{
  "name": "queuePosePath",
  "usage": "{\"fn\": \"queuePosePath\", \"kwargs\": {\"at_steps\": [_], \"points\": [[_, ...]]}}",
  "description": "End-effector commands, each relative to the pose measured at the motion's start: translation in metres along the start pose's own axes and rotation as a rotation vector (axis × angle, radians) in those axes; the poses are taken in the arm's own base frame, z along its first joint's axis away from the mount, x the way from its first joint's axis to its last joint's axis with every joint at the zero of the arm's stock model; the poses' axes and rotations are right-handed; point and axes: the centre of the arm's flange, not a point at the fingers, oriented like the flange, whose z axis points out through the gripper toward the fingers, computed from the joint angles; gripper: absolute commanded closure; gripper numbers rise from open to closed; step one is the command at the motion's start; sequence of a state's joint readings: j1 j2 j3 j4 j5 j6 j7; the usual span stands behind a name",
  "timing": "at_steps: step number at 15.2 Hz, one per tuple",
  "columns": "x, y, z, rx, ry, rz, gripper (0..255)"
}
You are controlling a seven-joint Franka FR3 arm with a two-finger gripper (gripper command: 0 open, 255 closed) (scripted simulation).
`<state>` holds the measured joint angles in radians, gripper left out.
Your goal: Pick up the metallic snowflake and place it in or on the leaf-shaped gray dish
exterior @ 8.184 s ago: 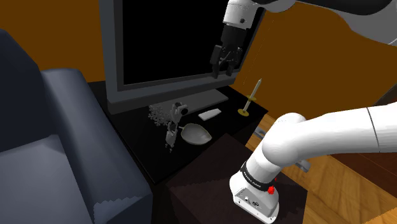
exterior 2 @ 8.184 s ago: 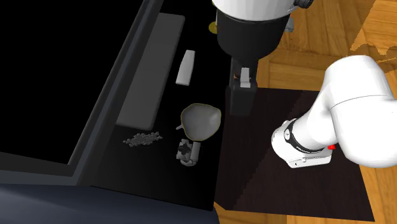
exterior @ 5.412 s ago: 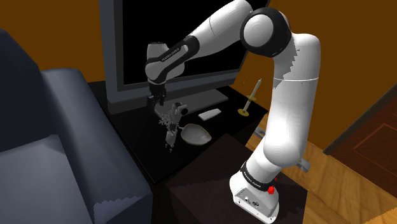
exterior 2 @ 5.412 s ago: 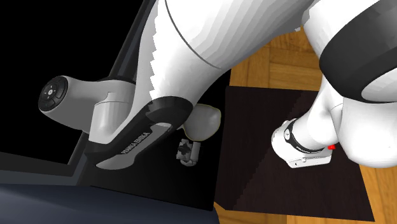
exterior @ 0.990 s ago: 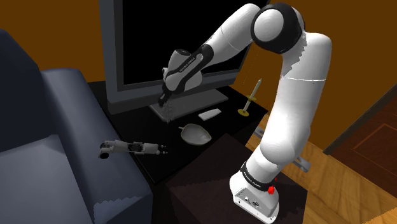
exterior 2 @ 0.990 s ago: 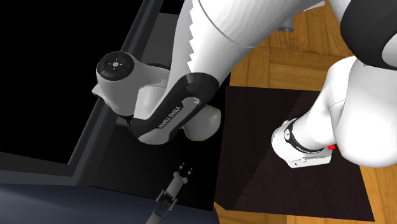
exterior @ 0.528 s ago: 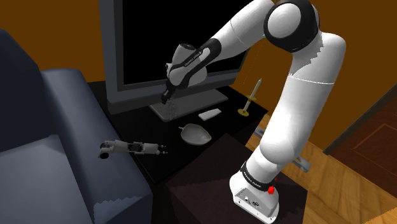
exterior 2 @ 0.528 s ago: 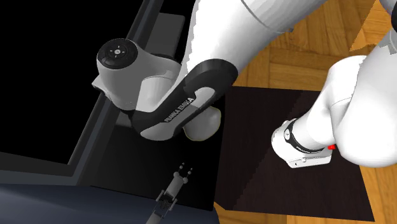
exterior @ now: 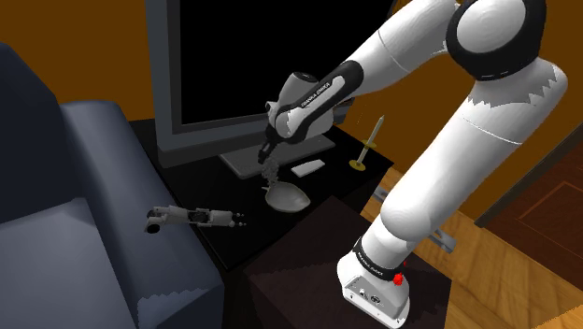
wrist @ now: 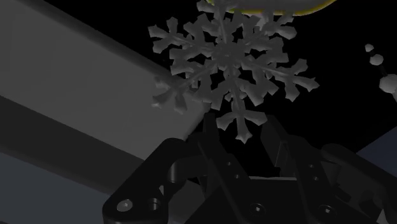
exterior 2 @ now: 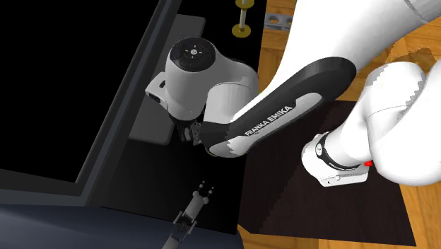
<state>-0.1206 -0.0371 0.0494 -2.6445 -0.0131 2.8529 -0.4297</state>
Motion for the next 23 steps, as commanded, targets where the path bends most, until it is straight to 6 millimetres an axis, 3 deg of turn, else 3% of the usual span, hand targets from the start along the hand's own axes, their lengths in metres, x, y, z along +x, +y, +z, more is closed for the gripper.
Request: {"fn": "queuePosePath", "kwargs": {"at_steps": [1,5,21,23], "points": [[-0.025,-0.004,-0.007,0.0,0.0,0.0,255],[-0.067,-0.016,-0.022,0.0,0.0,0.0,255],[-0.086,-0.025,0.064,0.0,0.0,0.0,255],[-0.086,-0.025,0.064,0.0,0.0,0.0,255]]}}
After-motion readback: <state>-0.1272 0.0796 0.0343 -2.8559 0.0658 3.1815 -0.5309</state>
